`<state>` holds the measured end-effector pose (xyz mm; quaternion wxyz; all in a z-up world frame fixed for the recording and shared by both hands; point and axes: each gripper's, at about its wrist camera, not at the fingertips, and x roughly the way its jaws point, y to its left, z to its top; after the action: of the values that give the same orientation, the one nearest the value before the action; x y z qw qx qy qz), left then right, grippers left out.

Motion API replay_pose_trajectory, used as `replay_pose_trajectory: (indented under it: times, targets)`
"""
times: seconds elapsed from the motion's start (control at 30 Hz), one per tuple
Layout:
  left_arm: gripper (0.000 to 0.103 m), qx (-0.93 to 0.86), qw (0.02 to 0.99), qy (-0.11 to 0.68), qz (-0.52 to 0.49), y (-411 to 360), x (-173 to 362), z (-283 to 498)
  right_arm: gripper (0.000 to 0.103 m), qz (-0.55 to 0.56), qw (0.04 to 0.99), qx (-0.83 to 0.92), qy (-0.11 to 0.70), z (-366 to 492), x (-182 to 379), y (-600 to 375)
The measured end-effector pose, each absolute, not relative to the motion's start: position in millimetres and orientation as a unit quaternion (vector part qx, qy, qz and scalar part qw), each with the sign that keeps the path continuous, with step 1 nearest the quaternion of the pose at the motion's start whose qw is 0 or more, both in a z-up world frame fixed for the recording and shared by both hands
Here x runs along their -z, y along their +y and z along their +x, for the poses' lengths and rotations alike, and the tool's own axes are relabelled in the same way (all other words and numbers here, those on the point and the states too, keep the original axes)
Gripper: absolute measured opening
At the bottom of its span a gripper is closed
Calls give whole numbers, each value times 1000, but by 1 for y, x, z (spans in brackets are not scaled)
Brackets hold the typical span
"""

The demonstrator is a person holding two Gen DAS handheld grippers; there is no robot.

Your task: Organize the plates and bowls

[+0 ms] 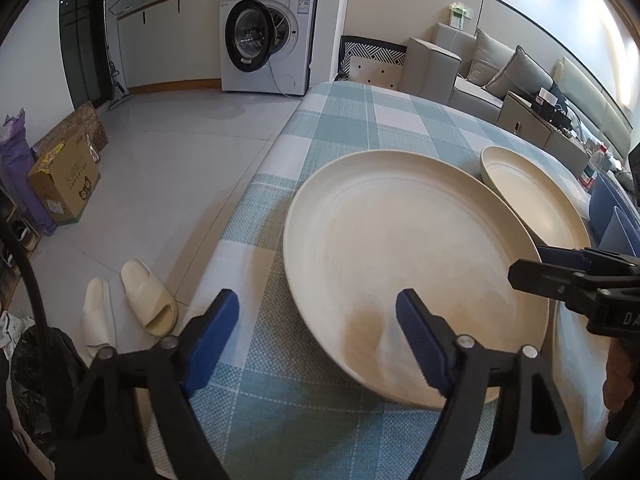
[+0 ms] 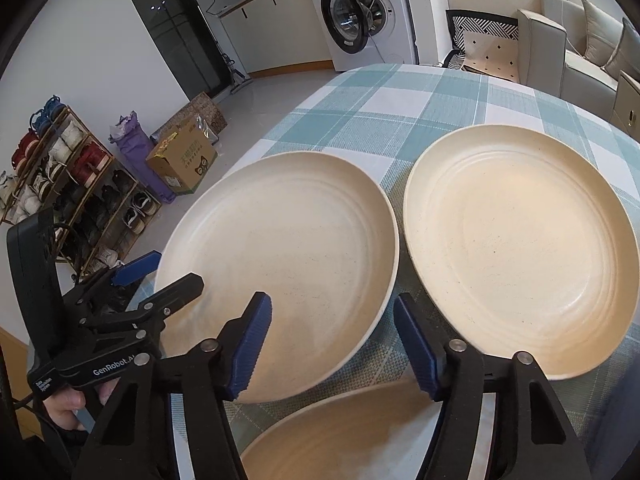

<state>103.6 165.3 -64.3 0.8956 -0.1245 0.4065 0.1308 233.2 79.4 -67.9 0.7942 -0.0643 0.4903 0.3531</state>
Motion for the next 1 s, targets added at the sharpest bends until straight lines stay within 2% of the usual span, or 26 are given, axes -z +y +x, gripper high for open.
replay_pose_trajectory:
  times: [0.1,0.23,0.4,0.57,0.7,1.0]
  targets:
    - [63,-129,893,410,-133,168,67,104,57,-69,794,-348,494,236,72,81]
    - [58,-131,894,407,-134,168,67,103,52,-74,797,-344,491,237,72,82]
    - [43,-133,894,404,-139,171,66,102,48,-70,798,-339,493,239,74,81]
    - [35,-132,894,403,-143,172,66,101,43,-75,800,-335,493,239,75,81]
    - [33,-126,895,404,-141,170,66,102,34,-82,804,-338,483,235,73,85]
    - [33,-135,895,400,-146,173,65,101,34,-118,816,-333,458,222,63,95]
